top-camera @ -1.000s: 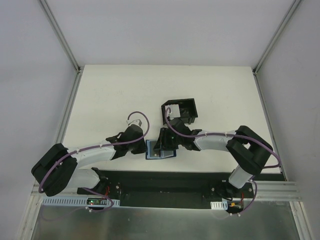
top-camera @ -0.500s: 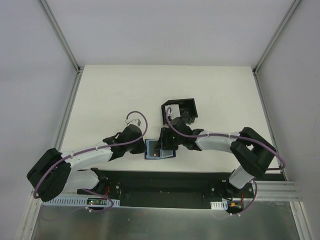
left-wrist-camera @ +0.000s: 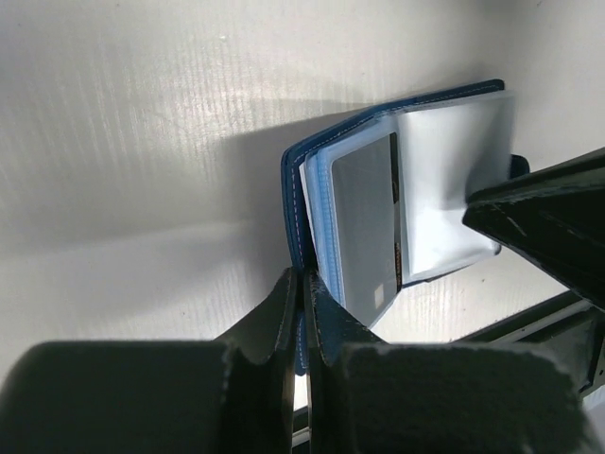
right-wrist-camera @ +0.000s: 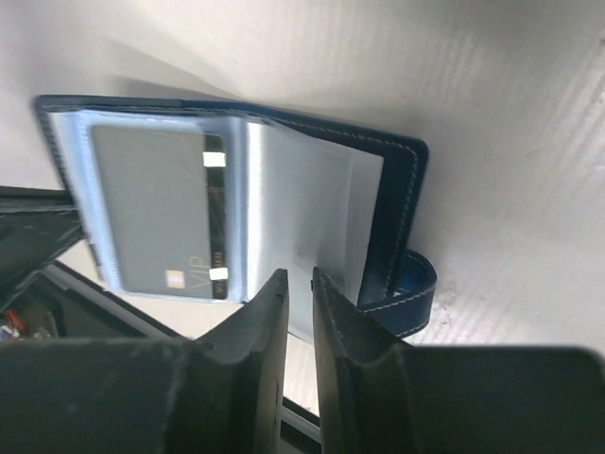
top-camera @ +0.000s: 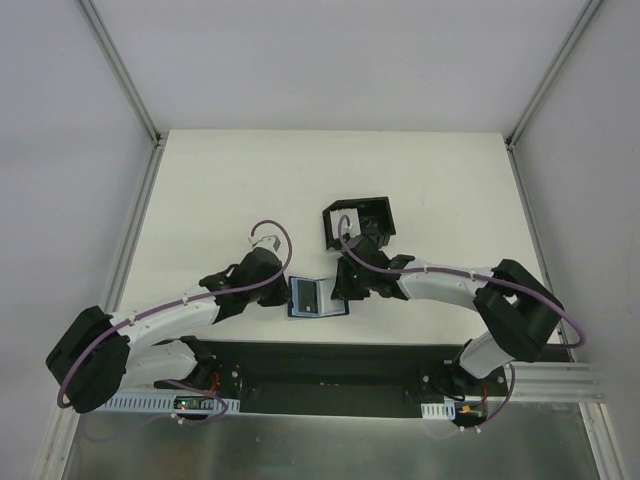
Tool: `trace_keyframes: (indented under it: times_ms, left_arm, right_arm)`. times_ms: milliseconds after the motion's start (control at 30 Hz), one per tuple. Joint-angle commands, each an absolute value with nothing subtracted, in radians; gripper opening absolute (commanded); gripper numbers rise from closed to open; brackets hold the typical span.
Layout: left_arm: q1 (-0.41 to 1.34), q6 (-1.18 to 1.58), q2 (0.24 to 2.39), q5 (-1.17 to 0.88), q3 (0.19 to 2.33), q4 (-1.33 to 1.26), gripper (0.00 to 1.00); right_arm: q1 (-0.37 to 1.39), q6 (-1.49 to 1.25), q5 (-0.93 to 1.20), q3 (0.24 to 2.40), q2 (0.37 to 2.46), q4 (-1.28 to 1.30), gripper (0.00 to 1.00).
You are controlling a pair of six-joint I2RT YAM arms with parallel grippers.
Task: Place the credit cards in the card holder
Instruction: Insert the credit card into the card holder.
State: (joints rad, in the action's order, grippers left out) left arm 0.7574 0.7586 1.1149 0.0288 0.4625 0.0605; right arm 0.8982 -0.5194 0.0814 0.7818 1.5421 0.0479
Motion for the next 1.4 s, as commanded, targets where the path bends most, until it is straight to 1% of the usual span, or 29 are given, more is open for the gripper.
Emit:
trace_keyframes:
  times_ms: [0,133,233,400,567,767,967,1133,1267,1367]
  left_arm:
    - [0.750,0.719,1.078,0.026,0.511,0.078,0.00]
    - [0.750,0.700,1.068,0.002,0.534,0.078,0.00]
    - [0.750,0.683,1.069,-0.038,0.551,0.077,0.00]
    - [0.750,0.664,1.094,-0.086,0.578,0.074,0.00]
    - [0.755,0.634,1.126,-0.175,0.595,0.026,0.00]
    - [0.759,0.634,1.160,-0.215,0.598,0.009,0.00]
    - [0.759,0.666,1.144,-0.114,0.572,0.040,0.00]
    - [0.759,0.686,1.164,-0.068,0.554,0.075,0.00]
    - [0.756,0.716,1.173,0.018,0.542,0.132,0.00]
    - [0.747,0.736,1.181,0.043,0.523,0.149,0.00]
  right_arm:
    - [0.899,-0.512,0.045,0.833,1.577,0.123,0.16]
    - [0.903,-0.514,0.032,0.850,1.611,0.153,0.09]
    - [0.908,-0.515,0.035,0.851,1.626,0.155,0.07]
    - [0.916,-0.518,0.035,0.856,1.634,0.147,0.06]
    - [0.916,-0.526,0.046,0.853,1.647,0.130,0.05]
    - [0.916,-0.531,0.048,0.844,1.640,0.115,0.05]
    - [0.916,-0.529,0.043,0.839,1.606,0.100,0.05]
    - [0.916,-0.523,0.028,0.831,1.559,0.094,0.11]
    - [0.916,-0.519,0.006,0.841,1.536,0.116,0.14]
    - [0.916,-0.512,-0.031,0.850,1.528,0.146,0.15]
